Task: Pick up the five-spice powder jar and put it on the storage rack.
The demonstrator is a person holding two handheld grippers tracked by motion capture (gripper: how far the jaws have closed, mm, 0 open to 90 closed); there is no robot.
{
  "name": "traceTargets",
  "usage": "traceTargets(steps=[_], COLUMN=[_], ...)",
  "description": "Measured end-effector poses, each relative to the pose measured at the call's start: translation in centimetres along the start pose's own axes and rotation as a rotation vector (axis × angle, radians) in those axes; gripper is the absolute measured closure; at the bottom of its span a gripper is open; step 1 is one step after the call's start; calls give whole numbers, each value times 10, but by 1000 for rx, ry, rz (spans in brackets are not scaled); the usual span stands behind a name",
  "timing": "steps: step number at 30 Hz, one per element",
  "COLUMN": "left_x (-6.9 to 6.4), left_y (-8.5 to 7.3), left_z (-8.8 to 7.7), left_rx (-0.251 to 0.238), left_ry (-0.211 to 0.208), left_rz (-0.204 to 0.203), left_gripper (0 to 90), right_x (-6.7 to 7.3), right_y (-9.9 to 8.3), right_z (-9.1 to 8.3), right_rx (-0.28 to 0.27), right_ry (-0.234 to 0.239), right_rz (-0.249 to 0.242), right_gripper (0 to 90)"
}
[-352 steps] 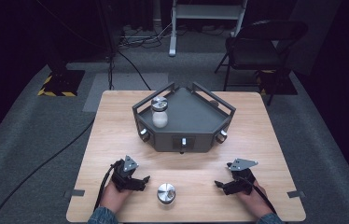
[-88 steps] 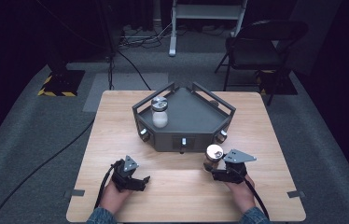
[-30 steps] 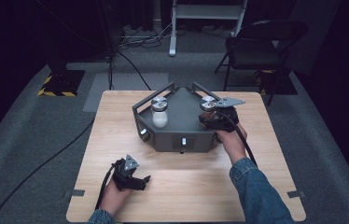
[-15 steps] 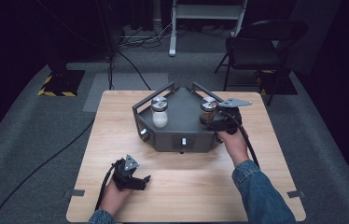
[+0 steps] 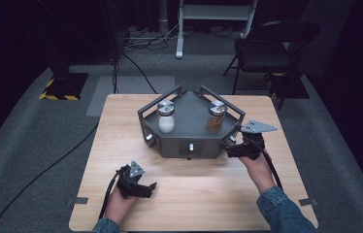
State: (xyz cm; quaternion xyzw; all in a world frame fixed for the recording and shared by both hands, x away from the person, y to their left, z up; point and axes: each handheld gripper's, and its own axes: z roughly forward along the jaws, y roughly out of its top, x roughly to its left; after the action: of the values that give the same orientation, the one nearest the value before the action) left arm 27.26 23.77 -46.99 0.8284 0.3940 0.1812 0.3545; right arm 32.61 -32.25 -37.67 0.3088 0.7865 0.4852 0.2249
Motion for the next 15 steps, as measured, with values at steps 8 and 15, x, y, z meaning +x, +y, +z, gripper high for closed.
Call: traceTargets(steps=[8,15], left_x=[-1,-3], left_y=[0,0], left_z=[0,0], left_rx=[1,1], left_ry=[3,6], left_rz=[-5,-8], left_gripper=[53,52], right_x=[9,21], right_y=[-33,-57], right_z=[-8,-8], right_rx=[62,142], right_ry=[17,27], right_rz=[-16,-24], right_gripper=[45,45])
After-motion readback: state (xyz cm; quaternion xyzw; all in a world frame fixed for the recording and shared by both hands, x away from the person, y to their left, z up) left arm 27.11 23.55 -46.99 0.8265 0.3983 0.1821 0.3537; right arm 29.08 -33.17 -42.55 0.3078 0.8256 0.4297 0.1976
